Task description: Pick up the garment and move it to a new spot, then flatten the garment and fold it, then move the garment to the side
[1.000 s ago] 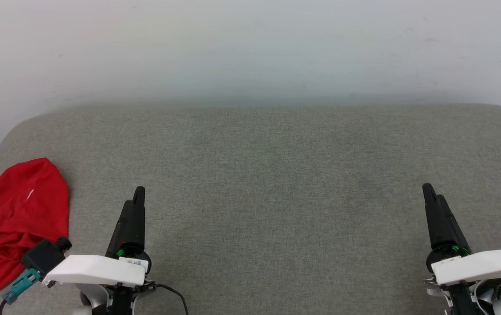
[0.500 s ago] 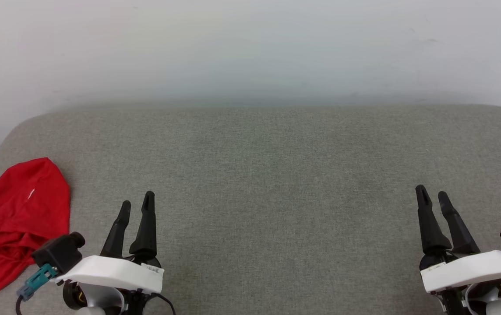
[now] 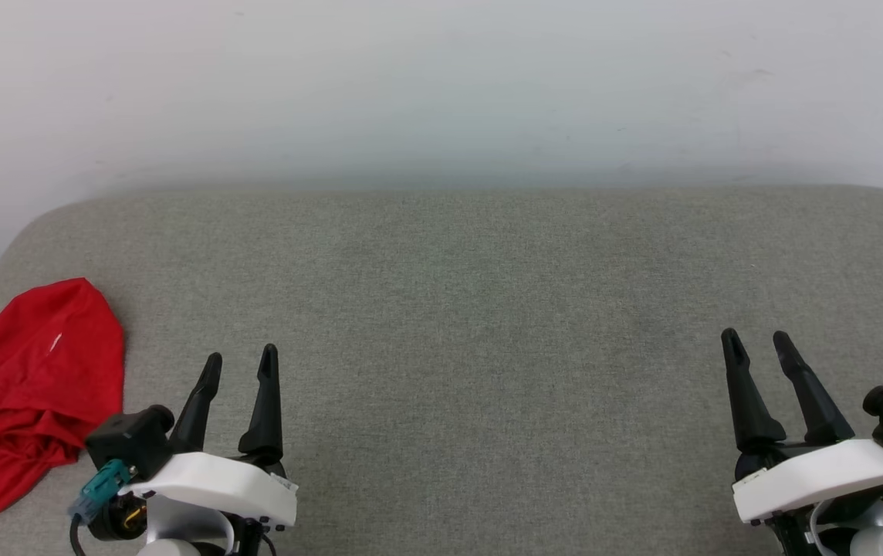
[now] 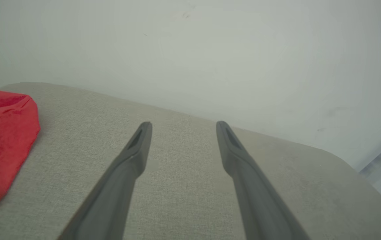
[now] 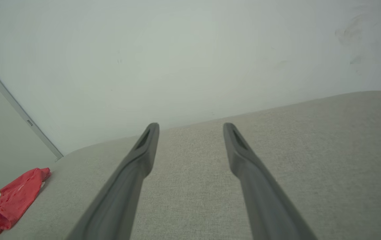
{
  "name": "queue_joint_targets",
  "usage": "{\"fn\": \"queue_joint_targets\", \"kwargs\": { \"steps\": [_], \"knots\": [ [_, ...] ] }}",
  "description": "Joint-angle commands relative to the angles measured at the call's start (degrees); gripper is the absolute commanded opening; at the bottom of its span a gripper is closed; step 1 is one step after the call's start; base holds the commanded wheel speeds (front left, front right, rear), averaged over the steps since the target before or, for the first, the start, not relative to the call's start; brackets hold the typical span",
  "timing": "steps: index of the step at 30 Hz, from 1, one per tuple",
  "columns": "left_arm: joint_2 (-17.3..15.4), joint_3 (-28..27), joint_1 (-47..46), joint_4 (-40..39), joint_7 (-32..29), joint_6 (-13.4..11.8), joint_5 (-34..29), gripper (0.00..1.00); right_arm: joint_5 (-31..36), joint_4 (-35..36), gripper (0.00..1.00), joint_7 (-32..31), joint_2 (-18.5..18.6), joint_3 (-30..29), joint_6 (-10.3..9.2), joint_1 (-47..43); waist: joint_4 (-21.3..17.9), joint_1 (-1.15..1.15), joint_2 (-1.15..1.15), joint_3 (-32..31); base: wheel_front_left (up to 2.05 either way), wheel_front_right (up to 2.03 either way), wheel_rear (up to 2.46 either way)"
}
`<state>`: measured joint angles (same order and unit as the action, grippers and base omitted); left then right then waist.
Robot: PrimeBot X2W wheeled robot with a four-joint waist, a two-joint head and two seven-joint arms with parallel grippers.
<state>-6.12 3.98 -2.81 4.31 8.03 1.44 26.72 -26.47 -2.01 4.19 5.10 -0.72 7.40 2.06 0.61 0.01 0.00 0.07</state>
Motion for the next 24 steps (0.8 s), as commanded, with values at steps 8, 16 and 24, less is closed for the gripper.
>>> {"fn": "queue_joint_targets", "kwargs": {
  "steps": [8,16,24],
  "knots": [
    [-2.3,2.1,-1.1,0.2,1.6,-2.9,-5.9,1.0,8.3,2.1,1.0,-1.4,-0.1,-0.7,0.09,-0.6,-0.1,-0.01,0.0,0.0,0.0,0.0,0.0],
    [-3.3,3.1,-1.4,1.0,2.8,-4.1,-8.7,1.0,13.7,3.1,1.0,-1.9,-0.9,-1.5,0.1,-1.4,0.0,-0.01,0.0,0.0,0.0,0.0,0.0],
    [-3.2,3.2,-1.2,1.6,3.8,-3.4,-10.4,1.0,17.3,4.2,1.0,-1.7,-1.5,-1.7,0.1,-2.1,0.0,-0.01,0.0,0.0,0.0,0.0,0.0]
  ]
}}
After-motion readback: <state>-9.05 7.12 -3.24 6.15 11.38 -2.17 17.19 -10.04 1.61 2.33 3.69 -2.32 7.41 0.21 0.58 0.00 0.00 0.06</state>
